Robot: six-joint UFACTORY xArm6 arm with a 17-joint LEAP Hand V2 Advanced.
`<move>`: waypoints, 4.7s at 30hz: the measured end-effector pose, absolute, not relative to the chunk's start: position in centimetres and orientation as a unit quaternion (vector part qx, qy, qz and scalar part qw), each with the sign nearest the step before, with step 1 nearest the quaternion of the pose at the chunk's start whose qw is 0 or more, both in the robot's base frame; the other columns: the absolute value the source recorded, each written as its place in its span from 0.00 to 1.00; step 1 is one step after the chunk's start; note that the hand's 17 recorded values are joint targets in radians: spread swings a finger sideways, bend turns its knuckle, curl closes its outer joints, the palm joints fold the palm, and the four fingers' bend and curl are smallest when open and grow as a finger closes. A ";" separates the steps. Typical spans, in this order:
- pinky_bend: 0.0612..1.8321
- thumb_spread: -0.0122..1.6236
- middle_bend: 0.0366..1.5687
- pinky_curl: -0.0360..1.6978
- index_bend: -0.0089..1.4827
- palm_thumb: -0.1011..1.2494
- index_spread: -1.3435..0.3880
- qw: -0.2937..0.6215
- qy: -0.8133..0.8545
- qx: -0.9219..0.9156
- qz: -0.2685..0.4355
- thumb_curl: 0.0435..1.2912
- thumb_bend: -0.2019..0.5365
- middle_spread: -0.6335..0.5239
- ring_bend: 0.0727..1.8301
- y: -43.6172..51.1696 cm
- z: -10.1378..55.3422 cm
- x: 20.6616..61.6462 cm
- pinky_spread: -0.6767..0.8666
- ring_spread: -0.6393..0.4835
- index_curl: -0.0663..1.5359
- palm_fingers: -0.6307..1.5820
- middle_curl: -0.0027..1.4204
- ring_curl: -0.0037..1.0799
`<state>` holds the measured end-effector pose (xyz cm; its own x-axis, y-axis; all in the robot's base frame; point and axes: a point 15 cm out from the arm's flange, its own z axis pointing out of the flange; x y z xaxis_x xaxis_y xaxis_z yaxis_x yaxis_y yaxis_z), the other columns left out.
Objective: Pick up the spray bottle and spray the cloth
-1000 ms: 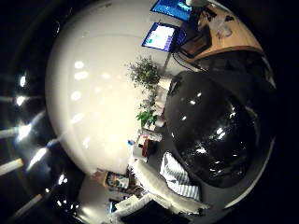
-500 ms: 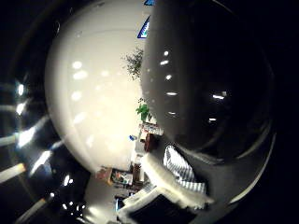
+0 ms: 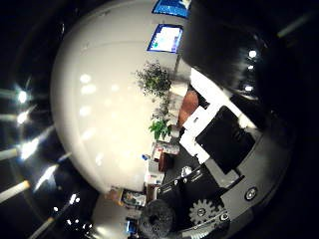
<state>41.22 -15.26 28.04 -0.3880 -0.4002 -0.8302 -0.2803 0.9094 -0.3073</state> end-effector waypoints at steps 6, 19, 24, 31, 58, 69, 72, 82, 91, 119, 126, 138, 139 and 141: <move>0.30 0.73 0.40 0.01 0.28 0.84 0.42 0.517 0.829 -0.205 -0.060 0.29 0.26 0.14 0.39 -15.3 28.5 41.4 0.72 0.04 0.35 0.70 0.34 0.25; 0.22 0.66 0.47 0.01 0.23 0.86 0.42 0.523 0.825 -0.208 -0.053 0.25 0.25 0.16 0.45 -14.9 28.9 41.8 0.59 0.06 0.39 0.78 0.38 0.28; 0.21 0.64 0.51 0.01 0.23 0.86 0.42 0.528 0.821 -0.213 -0.041 0.24 0.25 0.17 0.47 -14.3 29.0 41.9 0.53 0.09 0.41 0.79 0.39 0.30; 0.21 0.64 0.53 0.01 0.22 0.88 0.41 0.530 0.821 -0.210 -0.039 0.23 0.26 0.18 0.48 -14.4 29.2 42.0 0.49 0.09 0.42 0.79 0.39 0.30; 0.24 0.62 0.59 0.01 0.22 0.91 0.43 0.523 0.781 -0.339 -0.036 0.24 0.26 0.20 0.49 -9.3 47.4 43.2 0.52 0.14 0.45 0.79 0.38 0.31; 0.25 0.62 0.61 0.01 0.23 0.91 0.43 0.517 0.742 -0.427 0.003 0.24 0.25 0.21 0.49 -2.2 55.4 40.6 0.51 0.15 0.46 0.79 0.37 0.31; 0.26 0.62 0.61 0.01 0.23 0.91 0.43 0.515 0.732 -0.444 0.033 0.24 0.25 0.21 0.50 0.4 55.5 40.2 0.50 0.15 0.46 0.79 0.36 0.31; 0.28 0.61 0.62 0.01 0.24 0.92 0.43 0.489 0.721 -0.479 0.110 0.25 0.26 0.22 0.50 6.4 52.9 41.3 0.50 0.15 0.46 0.79 0.36 0.31; 0.28 0.59 0.64 0.01 0.24 0.92 0.44 0.412 0.735 -0.513 0.161 0.25 0.25 0.23 0.50 10.7 46.8 43.7 0.50 0.16 0.45 0.79 0.35 0.31; 0.28 0.59 0.65 0.01 0.27 0.92 0.45 0.230 0.731 -0.641 -0.039 0.26 0.26 0.24 0.50 10.7 41.3 45.4 0.53 0.16 0.44 0.79 0.35 0.31; 0.29 0.59 0.65 0.01 0.27 0.91 0.45 0.269 0.717 -0.642 -0.038 0.25 0.25 0.23 0.50 11.4 48.1 45.0 0.51 0.16 0.44 0.79 0.34 0.31; 0.29 0.59 0.66 0.01 0.28 0.91 0.45 0.230 0.722 -0.652 -0.001 0.26 0.25 0.23 0.50 12.8 41.5 43.5 0.50 0.16 0.43 0.80 0.34 0.30; 0.29 0.59 0.66 0.01 0.28 0.91 0.45 0.227 0.724 -0.652 0.003 0.26 0.25 0.23 0.50 12.8 40.5 43.4 0.50 0.16 0.43 0.80 0.34 0.30; 0.29 0.59 0.66 0.01 0.28 0.91 0.45 0.219 0.727 -0.651 0.008 0.26 0.25 0.24 0.50 12.8 38.8 43.2 0.50 0.16 0.43 0.79 0.34 0.30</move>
